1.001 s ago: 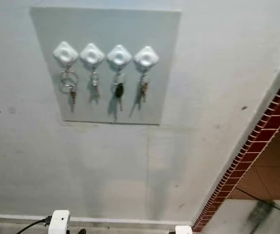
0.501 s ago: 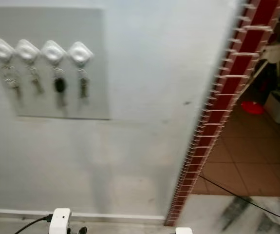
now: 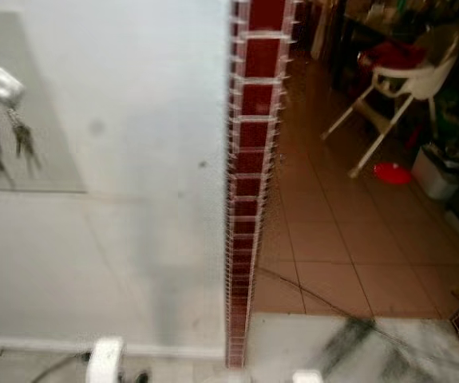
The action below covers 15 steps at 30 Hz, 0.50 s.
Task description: Hang keys on a hook
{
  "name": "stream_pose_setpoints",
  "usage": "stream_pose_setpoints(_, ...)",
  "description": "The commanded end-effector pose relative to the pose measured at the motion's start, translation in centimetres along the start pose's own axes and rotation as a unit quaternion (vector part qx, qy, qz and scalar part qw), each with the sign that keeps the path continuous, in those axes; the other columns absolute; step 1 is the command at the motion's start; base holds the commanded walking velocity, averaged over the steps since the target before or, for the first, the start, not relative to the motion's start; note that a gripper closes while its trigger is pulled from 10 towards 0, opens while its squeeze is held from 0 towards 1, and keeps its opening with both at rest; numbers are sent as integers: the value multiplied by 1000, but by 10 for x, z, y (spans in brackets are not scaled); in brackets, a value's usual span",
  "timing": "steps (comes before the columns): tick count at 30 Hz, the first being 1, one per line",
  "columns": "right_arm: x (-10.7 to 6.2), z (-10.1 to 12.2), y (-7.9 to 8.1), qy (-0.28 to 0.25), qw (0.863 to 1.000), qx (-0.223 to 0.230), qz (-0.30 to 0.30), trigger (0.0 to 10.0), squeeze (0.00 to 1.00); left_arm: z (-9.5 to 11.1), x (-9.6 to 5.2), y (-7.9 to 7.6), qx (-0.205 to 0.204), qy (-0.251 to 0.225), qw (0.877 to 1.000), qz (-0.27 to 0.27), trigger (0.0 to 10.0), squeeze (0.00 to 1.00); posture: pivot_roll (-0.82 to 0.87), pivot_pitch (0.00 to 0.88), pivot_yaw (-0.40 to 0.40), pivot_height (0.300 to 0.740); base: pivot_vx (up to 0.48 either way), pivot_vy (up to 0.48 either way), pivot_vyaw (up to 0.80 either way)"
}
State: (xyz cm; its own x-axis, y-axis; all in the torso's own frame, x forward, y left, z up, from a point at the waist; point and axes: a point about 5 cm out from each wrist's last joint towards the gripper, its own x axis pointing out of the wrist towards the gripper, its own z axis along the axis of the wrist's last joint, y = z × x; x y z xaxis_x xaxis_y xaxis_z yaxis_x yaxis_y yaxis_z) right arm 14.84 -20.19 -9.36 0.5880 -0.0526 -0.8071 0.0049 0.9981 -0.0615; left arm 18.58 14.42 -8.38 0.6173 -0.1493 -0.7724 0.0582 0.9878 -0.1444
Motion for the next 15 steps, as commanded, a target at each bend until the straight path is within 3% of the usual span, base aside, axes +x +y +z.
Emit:
stream_pose_setpoints(1, 1, 1, 14, -2, 1000, 2, 18, 10000, 0, -2, -3, 17, 3, 6, 1000, 26, 10000, 0, -20, 0, 11, 740, 0, 0, 0)
stream_pose_setpoints(15, 1, -1, 14, 6, 1000, -7, 18, 10000, 0, -2, -3, 15, -8, 4, 1000, 24, 10000, 0, -20, 0, 8, 740, 0, 0, 0)
